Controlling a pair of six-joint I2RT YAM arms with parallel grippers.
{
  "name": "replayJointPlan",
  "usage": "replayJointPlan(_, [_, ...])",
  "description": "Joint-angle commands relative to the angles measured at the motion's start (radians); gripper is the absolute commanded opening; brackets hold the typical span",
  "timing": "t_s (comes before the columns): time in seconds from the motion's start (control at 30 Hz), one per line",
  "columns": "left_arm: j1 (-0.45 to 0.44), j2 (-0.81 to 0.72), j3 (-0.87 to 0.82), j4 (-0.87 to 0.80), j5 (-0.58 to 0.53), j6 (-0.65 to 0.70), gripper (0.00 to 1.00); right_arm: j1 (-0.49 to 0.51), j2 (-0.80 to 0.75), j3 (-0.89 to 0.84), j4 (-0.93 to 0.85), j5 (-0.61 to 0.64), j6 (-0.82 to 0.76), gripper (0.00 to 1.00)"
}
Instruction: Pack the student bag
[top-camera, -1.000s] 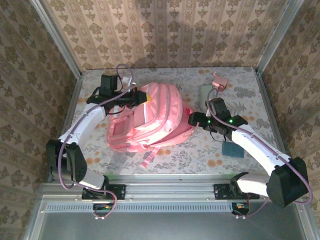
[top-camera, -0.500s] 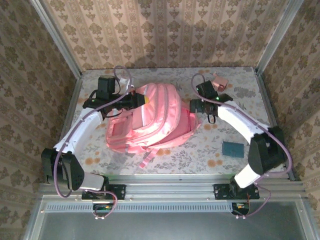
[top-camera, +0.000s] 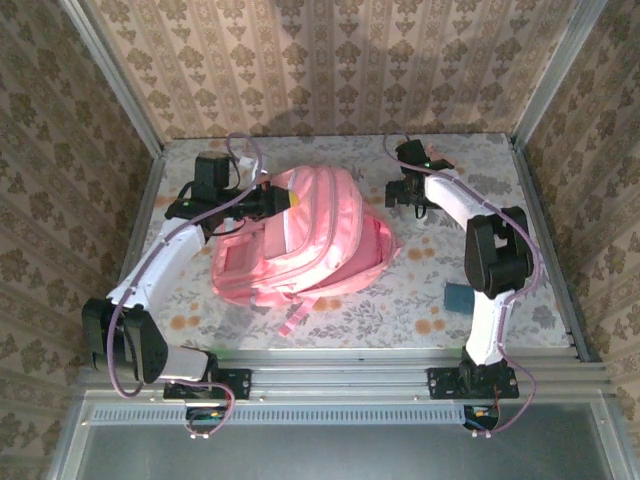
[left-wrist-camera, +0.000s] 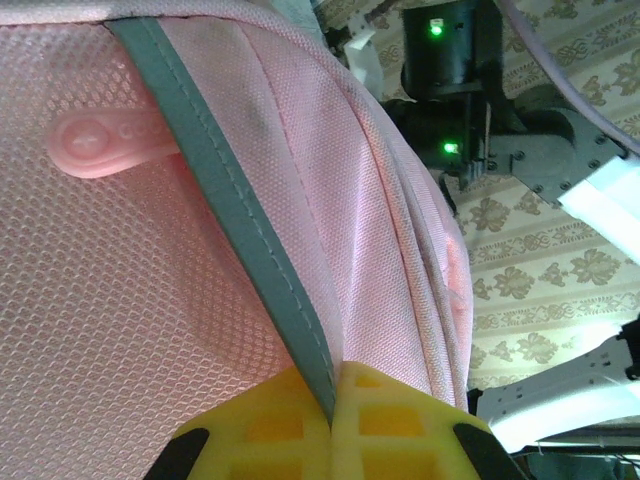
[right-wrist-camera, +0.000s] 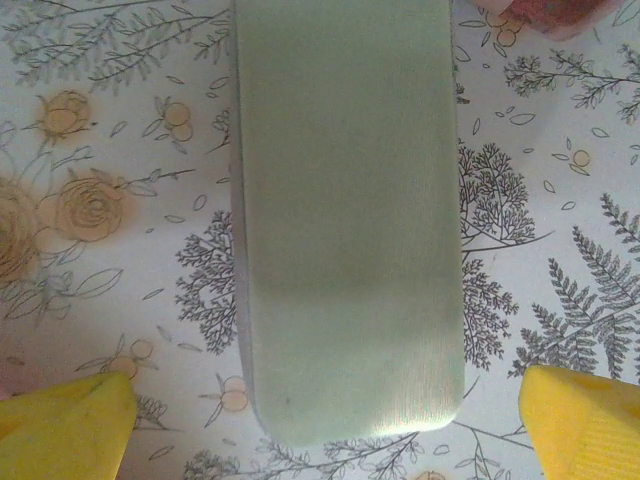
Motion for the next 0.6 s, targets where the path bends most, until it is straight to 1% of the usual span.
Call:
replayJointPlan(0.0, [0.004,-0.046,0.007,0.072,0.081,-0.002,0.0,-0.006,0.054,0.079,-0.087,-0.02,-0.022,1.0])
replayJointPlan(0.13, [0.007,-0.045,0.008,0.073,0.086,-0.004,0.0,-0.015,0.106,0.123,-0.121,-0.014,-0.023,1.0])
replayJointPlan(0.47, [0.01,-0.034,0.013,0.082,0.099,-0.009,0.0,-0.034,0.159,0.128,-0.135,-0.006,-0.028,1.0])
replayJointPlan(0.57, [0.01,-0.035,0.011,0.09,0.107,-0.01,0.0,-0.037,0.176,0.131,-0.131,-0.022,-0.027,1.0])
